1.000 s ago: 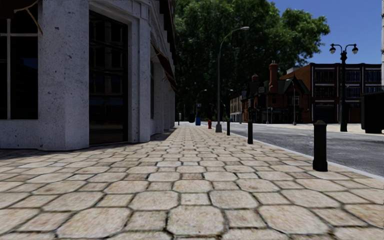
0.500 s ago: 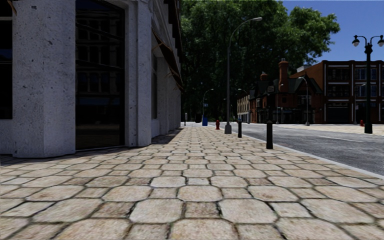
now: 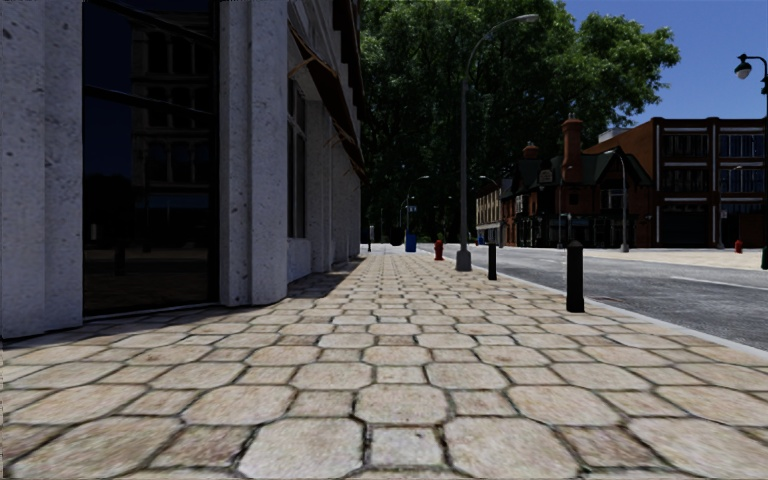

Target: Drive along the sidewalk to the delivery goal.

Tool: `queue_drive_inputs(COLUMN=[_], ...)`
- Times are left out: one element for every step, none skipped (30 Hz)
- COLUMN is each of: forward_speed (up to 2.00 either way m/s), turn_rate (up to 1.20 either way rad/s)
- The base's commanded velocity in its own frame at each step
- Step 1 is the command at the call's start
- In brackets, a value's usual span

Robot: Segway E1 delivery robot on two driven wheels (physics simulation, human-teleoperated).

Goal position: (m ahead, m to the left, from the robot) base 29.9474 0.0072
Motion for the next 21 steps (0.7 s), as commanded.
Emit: queue_drive_inputs(forward_speed=[2.0,2.0,2.0,2.0,2.0,2.0,2.0,2.0,2.0,2.0,2.0,2.0,2.0,2.0,2.0,2.0,2.0,2.0,2.0,2.0,2.0], turn_rate=[0.0,0.0,0.0,0.0,0.0,0.0,0.0,0.0,0.0,0.0,0.0,0.0,0.0,0.0,0.0,0.0,0.0,0.0,0.0,0.0,0.0])
